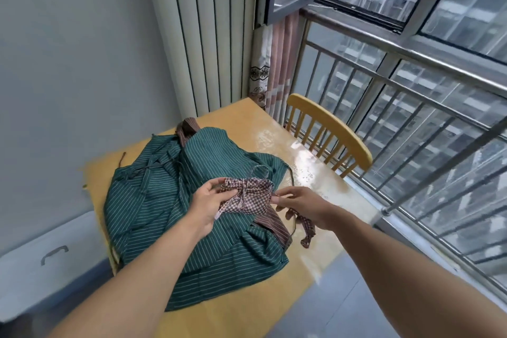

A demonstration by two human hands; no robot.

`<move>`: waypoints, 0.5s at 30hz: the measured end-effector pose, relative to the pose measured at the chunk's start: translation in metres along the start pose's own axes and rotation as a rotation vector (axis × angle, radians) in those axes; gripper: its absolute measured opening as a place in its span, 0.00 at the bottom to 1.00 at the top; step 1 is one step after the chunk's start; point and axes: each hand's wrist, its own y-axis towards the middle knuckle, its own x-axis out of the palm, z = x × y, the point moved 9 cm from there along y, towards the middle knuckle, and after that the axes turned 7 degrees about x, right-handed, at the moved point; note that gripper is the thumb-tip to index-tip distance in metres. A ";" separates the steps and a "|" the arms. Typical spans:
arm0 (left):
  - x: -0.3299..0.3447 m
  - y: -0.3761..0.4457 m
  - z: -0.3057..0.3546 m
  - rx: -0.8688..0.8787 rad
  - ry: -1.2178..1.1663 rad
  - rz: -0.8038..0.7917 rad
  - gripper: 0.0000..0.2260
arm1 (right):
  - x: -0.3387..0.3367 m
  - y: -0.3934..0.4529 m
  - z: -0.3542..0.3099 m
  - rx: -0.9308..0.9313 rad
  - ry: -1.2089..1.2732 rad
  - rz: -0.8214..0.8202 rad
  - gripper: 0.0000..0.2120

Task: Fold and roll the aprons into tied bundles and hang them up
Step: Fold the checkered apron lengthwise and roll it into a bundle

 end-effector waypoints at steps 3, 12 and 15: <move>0.020 -0.008 -0.001 -0.014 0.023 -0.047 0.18 | -0.042 -0.021 0.007 -0.006 -0.068 0.134 0.14; 0.121 -0.051 -0.023 -0.079 0.069 -0.286 0.16 | -0.092 -0.089 0.049 -0.033 -0.005 0.203 0.26; 0.158 -0.072 -0.034 -0.084 0.080 -0.334 0.16 | -0.112 -0.115 0.085 0.011 0.030 0.196 0.21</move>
